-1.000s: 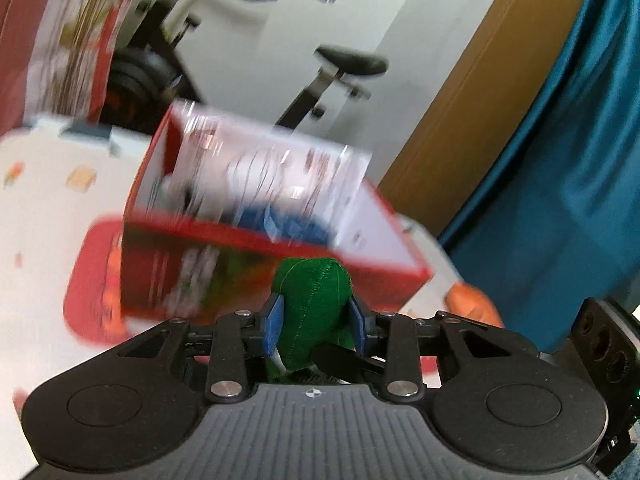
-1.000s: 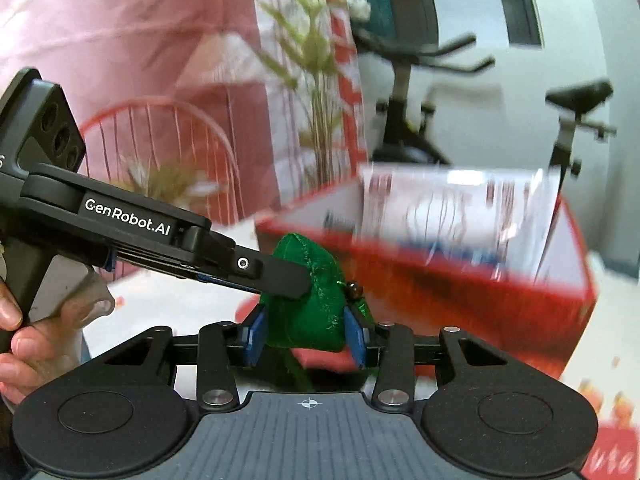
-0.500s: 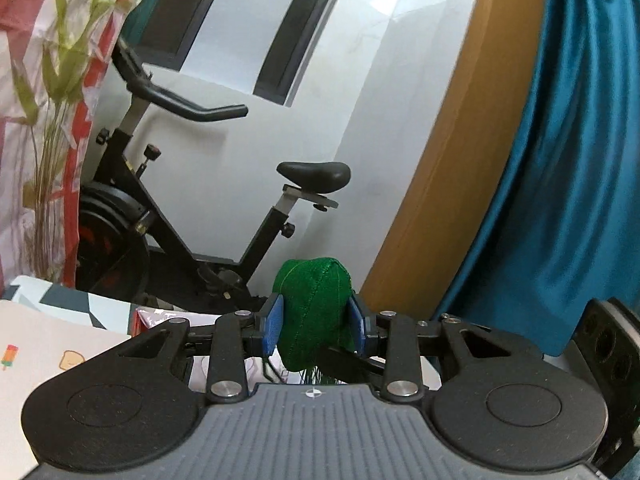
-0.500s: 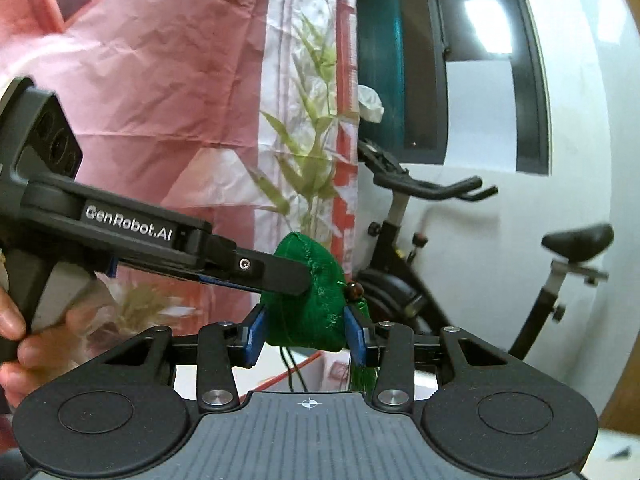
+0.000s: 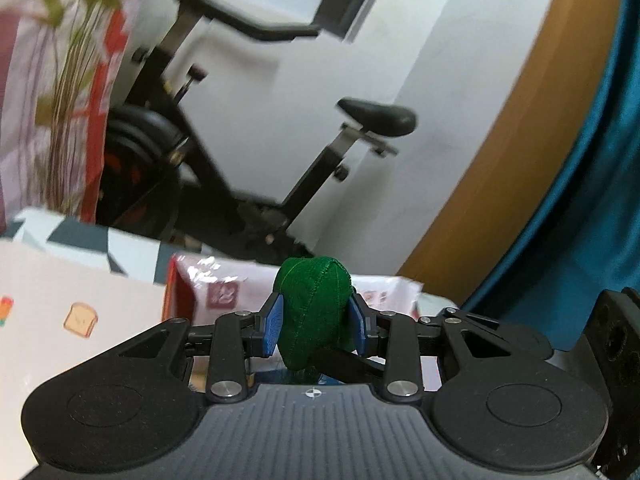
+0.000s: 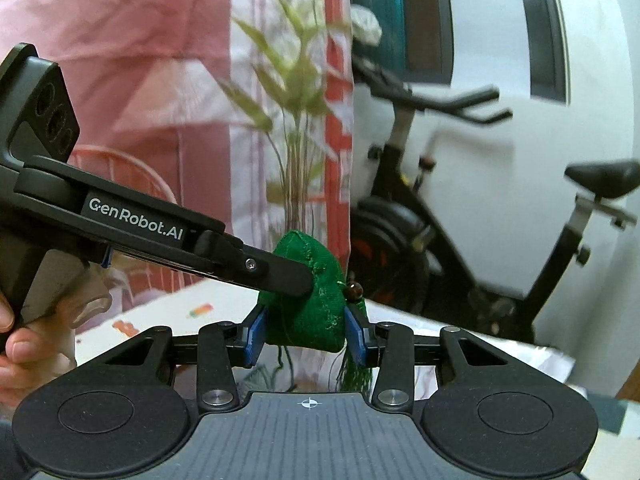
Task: Organize soft objects
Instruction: 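Lift the green mesh pouch with both grippers and carry it over the box, then lower the green pouch into the box and open both grippers, then move both grippers down to the black-and-white gloves in front of the box, then close the left gripper on the gloves while the right gripper grasps them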
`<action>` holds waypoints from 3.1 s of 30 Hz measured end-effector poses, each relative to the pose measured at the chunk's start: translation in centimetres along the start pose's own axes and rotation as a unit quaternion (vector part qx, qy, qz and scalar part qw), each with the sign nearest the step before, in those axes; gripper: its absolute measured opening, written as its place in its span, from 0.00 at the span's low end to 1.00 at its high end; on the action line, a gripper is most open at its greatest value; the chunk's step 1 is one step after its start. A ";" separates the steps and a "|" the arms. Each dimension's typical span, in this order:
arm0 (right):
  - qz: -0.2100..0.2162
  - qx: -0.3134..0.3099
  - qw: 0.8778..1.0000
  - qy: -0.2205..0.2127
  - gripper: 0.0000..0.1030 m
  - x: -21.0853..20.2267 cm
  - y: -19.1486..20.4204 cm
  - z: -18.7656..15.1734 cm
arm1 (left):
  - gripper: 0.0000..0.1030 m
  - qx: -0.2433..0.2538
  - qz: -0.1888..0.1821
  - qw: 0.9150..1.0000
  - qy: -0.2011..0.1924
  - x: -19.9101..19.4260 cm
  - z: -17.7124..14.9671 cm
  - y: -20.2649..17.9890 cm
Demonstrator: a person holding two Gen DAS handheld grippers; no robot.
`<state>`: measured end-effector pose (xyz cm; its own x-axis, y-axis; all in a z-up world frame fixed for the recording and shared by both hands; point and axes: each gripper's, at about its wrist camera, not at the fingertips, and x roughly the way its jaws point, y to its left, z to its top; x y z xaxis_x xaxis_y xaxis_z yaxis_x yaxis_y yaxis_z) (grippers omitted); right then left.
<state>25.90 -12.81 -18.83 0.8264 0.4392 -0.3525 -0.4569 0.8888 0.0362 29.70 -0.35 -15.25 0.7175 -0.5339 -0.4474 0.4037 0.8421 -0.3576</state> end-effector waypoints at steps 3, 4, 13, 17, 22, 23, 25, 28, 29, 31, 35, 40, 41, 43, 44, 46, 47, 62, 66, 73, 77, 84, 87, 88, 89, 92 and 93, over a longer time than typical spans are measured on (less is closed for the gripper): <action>0.003 0.016 1.000 0.023 0.37 2.2 -0.4 -0.6 | 0.37 -0.019 0.008 1.000 0.020 1.8 -0.1 2.0; 0.003 0.019 0.999 0.031 0.37 2.9 -0.4 -0.8 | 0.37 -0.022 0.012 0.999 0.025 2.3 -0.2 2.5; -0.014 0.030 0.998 0.044 0.42 3.2 -0.4 -1.9 | 0.42 0.002 0.052 0.998 0.030 3.3 -1.0 3.9; -0.038 0.035 0.998 0.036 0.43 1.3 -0.4 -2.8 | 0.49 0.019 0.062 0.998 0.025 2.2 -1.2 3.6; -0.050 0.043 0.998 0.017 0.52 -1.9 0.0 -4.4 | 0.63 0.052 0.080 0.995 0.013 -0.4 -2.0 2.4; -0.053 0.042 0.998 0.013 0.56 -2.7 0.3 -4.7 | 0.68 0.057 0.082 0.995 0.012 -0.7 -2.3 2.1; -0.057 0.043 0.997 0.006 0.60 -4.2 0.8 -5.4 | 0.76 0.061 0.086 0.994 0.011 -1.9 -3.0 1.7; -0.064 0.053 0.996 -0.009 0.64 -6.5 1.3 -6.6 | 0.90 0.067 0.092 0.993 0.005 -3.5 -4.3 1.2; -0.067 0.058 0.996 -0.015 0.64 -7.4 1.5 -7.0 | 0.92 0.071 0.095 0.993 0.002 -4.1 -4.9 1.0; -0.071 0.063 0.995 -0.023 0.66 -8.7 1.8 -7.9 | 0.93 0.082 0.103 0.991 -0.004 -5.3 -6.0 0.6; -0.086 0.064 0.994 -0.029 0.69 -10.6 2.6 -9.9 | 0.94 0.094 0.128 0.987 -0.006 -6.9 -8.5 0.2; -0.093 0.084 0.992 -0.021 0.72 -11.5 3.1 -12.7 | 0.94 0.077 0.148 0.986 0.008 -8.1 -11.2 0.5; -0.093 0.093 0.991 -0.015 0.72 -11.5 3.1 -13.5 | 0.94 0.076 0.152 0.985 0.011 -8.2 -11.8 0.6; -0.095 0.110 0.989 0.001 0.72 -11.1 3.2 -15.0 | 0.94 0.079 0.162 0.983 0.022 -7.9 -13.1 0.7; -0.096 0.118 0.988 0.009 0.72 -10.9 3.2 -15.7 | 0.94 0.080 0.168 0.982 0.029 -7.7 -13.7 0.8; -0.100 0.125 0.987 0.024 0.72 -10.5 3.3 -17.1 | 0.94 0.077 0.170 0.981 0.043 -7.3 -14.9 1.1; -0.102 0.127 0.986 0.030 0.72 -10.3 3.3 -17.7 | 0.94 0.076 0.170 0.981 0.048 -7.2 -15.5 1.1; -0.121 0.140 0.979 0.081 0.71 -6.7 3.2 -21.2 | 0.96 0.070 0.207 0.971 0.097 -5.1 -19.3 2.7; -0.121 0.137 0.979 0.091 0.69 -6.1 2.9 -21.5 | 0.96 0.050 0.195 0.975 0.096 -5.0 -19.5 3.2; -0.117 0.134 0.978 0.105 0.65 -5.7 2.9 -21.9 | 0.96 0.044 0.192 0.977 0.087 -5.1 -19.7 3.5; -0.116 0.132 0.979 0.105 0.65 -5.6 3.0 -21.9 | 0.96 0.029 0.187 0.978 0.086 -5.0 -19.7 4.0; -0.118 0.118 0.980 0.109 0.66 -5.4 3.3 -21.8 | 0.85 0.005 0.168 0.983 0.079 -5.1 -19.5 4.8; -0.118 0.117 0.980 0.109 0.66 -5.4 3.3 -21.8 | 0.68 -0.007 0.149 0.985 0.082 -4.5 -19.3 4.9; -0.118 0.116 0.980 0.109 0.66 -5.4 3.3 -21.8 | 0.65 -0.007 0.144 0.986 0.082 -4.2 -19.2 4.8; -0.118 0.116 0.980 0.109 0.66 -5.4 3.3 -21.8 | 0.59 -0.005 0.139 0.987 0.082 -3.9 -19.1 4.8; -0.117 0.117 0.980 0.109 0.66 -5.4 3.2 -21.8 | 0.56 0.005 0.140 0.987 0.083 -3.0 -19.0 4.7; -0.116 0.117 0.980 0.109 0.66 -5.4 3.2 -21.8 | 0.56 0.003 0.137 0.987 0.086 -2.8 -19.1 4.8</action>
<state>12.82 -15.16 -37.19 0.7980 0.2051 -0.5666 -0.1555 0.9785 0.1352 18.78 3.69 -31.38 0.6932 -0.2914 -0.6592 0.2124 0.9566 -0.1995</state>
